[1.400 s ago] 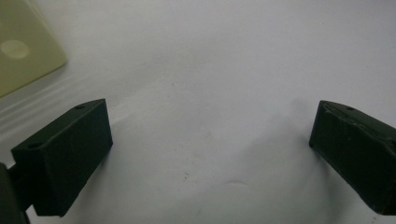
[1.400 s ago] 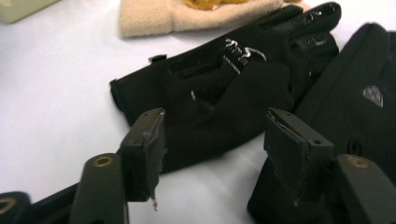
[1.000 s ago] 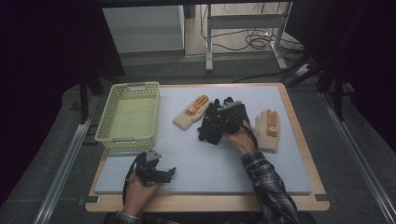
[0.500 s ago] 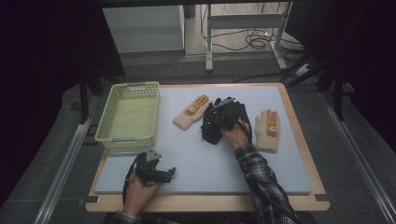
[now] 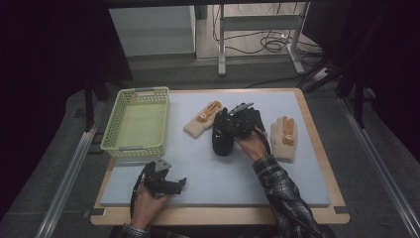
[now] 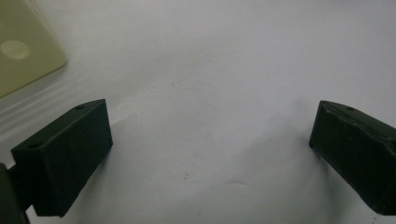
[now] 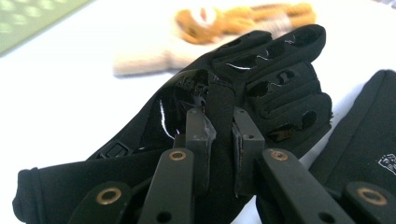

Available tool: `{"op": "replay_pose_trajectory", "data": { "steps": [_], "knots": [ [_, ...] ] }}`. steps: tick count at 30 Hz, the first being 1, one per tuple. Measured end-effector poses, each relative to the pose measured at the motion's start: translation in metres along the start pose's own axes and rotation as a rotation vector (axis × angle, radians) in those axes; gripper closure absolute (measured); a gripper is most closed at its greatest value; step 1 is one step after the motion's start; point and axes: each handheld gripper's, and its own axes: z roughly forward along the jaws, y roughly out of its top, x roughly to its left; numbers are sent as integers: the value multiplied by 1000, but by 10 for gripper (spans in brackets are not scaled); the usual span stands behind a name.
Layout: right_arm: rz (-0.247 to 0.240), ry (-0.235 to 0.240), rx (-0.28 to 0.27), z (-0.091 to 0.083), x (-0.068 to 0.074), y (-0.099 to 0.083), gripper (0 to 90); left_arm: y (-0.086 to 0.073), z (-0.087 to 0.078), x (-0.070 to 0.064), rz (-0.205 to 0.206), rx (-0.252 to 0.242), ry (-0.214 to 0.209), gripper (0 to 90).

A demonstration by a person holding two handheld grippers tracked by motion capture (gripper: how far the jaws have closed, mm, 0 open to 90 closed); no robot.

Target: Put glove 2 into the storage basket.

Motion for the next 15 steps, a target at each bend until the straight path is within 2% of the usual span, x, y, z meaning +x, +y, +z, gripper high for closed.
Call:
{"op": "replay_pose_trajectory", "data": {
  "steps": [4,5,8,10,13,14,15],
  "knots": [
    [-7,36,-30,-23,14,-2,787,0,0,0,0,0,0,0],
    [-6,56,-38,-34,21,-6,786,0,0,0,-2,-2,0,0],
    [-5,87,-48,-50,32,-15,785,0,0,0,-2,-2,0,0],
    [-11,92,-48,-53,34,-18,784,0,0,0,1,-2,1,0],
    [-16,92,-41,-63,45,-32,782,0,0,0,1,0,2,0],
    [-23,79,-37,-65,49,-40,782,0,0,-1,-5,-2,2,0],
    [-23,79,-37,-65,49,-40,782,0,0,-1,-5,-2,2,0]
  ]
}}
